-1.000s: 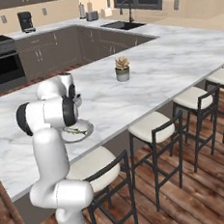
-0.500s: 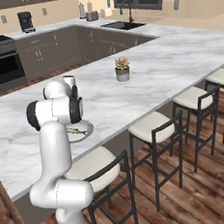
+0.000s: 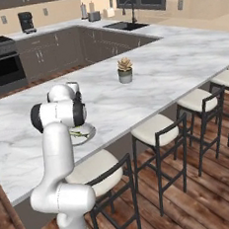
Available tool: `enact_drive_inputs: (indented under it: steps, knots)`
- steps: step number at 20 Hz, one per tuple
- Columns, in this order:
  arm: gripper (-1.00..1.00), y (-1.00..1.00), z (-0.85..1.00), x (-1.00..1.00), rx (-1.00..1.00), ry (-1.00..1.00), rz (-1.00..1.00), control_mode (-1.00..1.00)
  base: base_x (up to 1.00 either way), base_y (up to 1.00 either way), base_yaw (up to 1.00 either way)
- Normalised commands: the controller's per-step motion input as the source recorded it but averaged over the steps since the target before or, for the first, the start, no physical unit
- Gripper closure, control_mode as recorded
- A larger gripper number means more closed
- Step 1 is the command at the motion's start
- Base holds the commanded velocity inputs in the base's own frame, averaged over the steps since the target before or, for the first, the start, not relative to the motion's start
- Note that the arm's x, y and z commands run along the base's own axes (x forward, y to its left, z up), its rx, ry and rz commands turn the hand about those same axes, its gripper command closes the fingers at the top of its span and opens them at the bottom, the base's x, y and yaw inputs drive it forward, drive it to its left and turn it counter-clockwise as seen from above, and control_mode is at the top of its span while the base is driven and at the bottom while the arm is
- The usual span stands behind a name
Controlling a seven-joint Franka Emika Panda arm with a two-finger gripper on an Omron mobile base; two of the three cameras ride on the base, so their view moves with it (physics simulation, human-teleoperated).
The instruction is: Take the lemon wedge from the fridge and place it on the plate with fish on the dining counter.
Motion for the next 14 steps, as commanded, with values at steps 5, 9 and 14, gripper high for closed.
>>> enact_drive_inputs:
  steps: [5, 9, 14]
  knots:
    - [1.0, 0.0, -0.08, -0.18, 0.0, 0.0, 0.02, -1.0, 0.0, 0.0, 0.0]
    - [1.0, 0.0, -0.02, -0.01, 0.0, 0.0, 0.01, -1.0, 0.0, 0.0, 0.0]
    - [-1.0, 0.0, 0.0, 0.0, 0.0, 0.0, 0.0, -1.0, 0.0, 0.0, 0.0]
